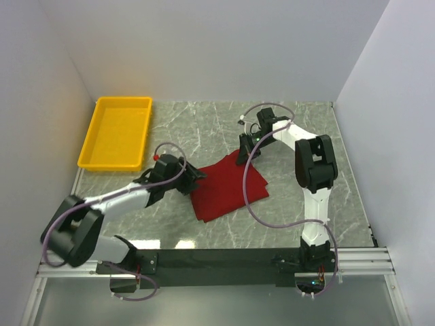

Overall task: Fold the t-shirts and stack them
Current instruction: Fold the tshirt

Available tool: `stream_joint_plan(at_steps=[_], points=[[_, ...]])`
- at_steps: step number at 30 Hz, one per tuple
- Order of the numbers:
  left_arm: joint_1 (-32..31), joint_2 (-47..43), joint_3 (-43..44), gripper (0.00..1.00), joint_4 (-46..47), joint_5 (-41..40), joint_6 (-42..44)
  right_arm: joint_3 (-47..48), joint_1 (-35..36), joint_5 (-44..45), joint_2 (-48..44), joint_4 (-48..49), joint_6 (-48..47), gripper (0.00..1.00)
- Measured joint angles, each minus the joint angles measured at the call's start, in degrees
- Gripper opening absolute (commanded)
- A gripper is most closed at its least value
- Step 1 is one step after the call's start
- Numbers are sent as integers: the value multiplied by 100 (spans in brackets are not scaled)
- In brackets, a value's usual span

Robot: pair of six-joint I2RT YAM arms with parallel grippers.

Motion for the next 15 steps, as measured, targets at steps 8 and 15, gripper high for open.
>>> stream_joint_plan(at_steps=[8,15], points=[[118,1021,527,54,358,-103,-81,227,-72,481,369,398,1056,0],[527,1034,-118,52,496,-271,-409,245,-319,669,455,544,1467,0]])
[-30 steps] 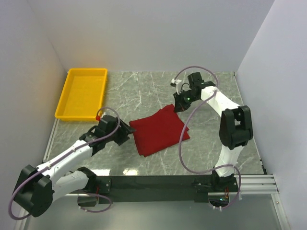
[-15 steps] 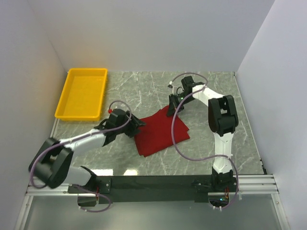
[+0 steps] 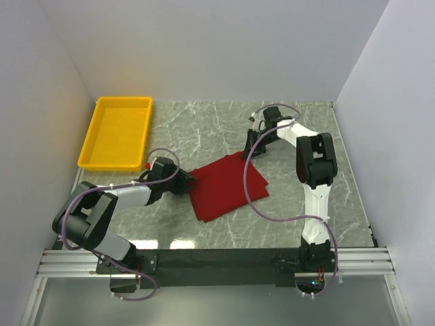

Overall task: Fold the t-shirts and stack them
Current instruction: Fold the tshirt

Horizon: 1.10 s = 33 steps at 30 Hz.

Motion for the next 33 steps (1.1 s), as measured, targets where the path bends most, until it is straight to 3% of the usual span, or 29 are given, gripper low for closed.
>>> stream_joint_plan(at_steps=[10,16,20,26,33], points=[[72,247,109,56,225,74,-39,55,-44,269,33,-20,149,0],[74,-28,518,68,-387,-63,496,55,-74,417,-157,-131,-155,10],[79,-837,935,72,-1045,-376,949,11,-227,584,-765,-334,-737,17],[83,-2424,1084,71,-1755,-671,1311,-743,-468,874,-2111,-481,-1751,18],[81,-4277,-380,71,-2433,-603,1016,-2428,-466,1904,-2597,-236,-2168,13]])
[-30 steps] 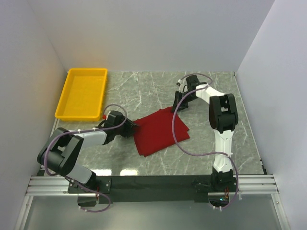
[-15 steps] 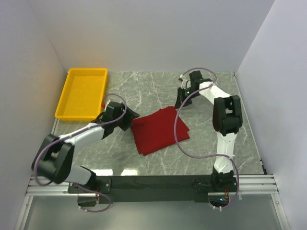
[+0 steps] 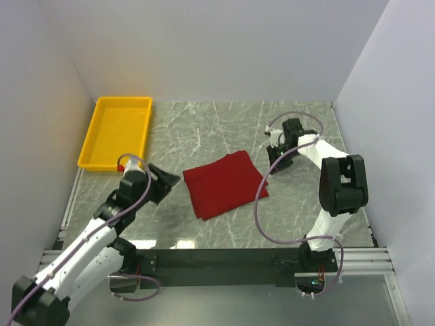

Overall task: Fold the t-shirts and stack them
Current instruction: Fold the tshirt, then neatly place the folded tshirt to the corner

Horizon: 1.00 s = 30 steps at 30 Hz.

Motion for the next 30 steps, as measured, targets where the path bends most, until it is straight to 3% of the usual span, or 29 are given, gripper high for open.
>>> stream_joint_plan(at_steps=[3,8,30], points=[[-11,-629,-570,72,-374,87,-201,-457,0,348,-4,48,-50,12],[-11,-979,-782,72,-638,219,-350,-671,9,621,-11,273,-63,12],[-70,-424,-1137,74,-188,603,-535,-1266,704,459,-389,673,114,11]])
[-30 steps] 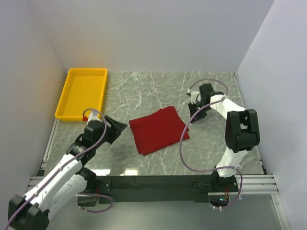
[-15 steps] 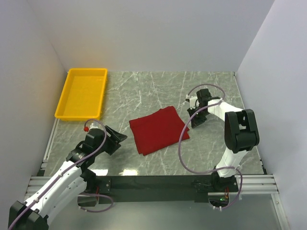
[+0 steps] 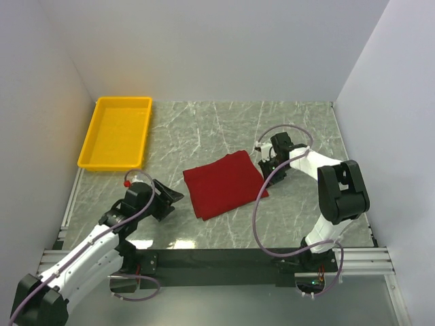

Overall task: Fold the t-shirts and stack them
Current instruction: Neatly place the folded tshirt to the corner

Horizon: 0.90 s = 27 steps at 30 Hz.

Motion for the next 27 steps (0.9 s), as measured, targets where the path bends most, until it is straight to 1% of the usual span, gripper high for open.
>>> stream_joint_plan(at_steps=[2,5,9,12,14,18,20,21,23,24,27], points=[[-59,162,-24,74,155,37,-48,-42,9,76,-48,-13,0,11],[-236,520,-24,74,343,44,-90,-85,0,496,-164,-42,7,13],[-525,994,-24,74,654,37,-160,-103,-155,968,-540,-81,-13,19],[-774,1462,-24,74,977,-4,-267,-101,-304,1051,-1001,-177,-118,25],[-925,1740,-24,74,1174,-55,-341,-101,-376,938,-1322,-291,-221,31],[-1209,2288,46,74,1606,-146,-544,-111,-407,367,-1993,-538,-522,41],[-1331,2522,136,74,1749,-186,-634,-168,-409,107,-2275,-588,-638,41],[-1399,2660,192,74,1836,-212,-691,-212,-411,-24,-2426,-621,-686,47],[-1523,2907,323,74,1952,-308,-758,-321,-415,-264,-2695,-675,-769,55],[-1582,3032,407,74,1978,-361,-782,-376,-420,-356,-2787,-684,-789,59],[-1779,3248,693,76,1762,-616,-837,-592,-490,-658,-2861,-577,-774,63]])
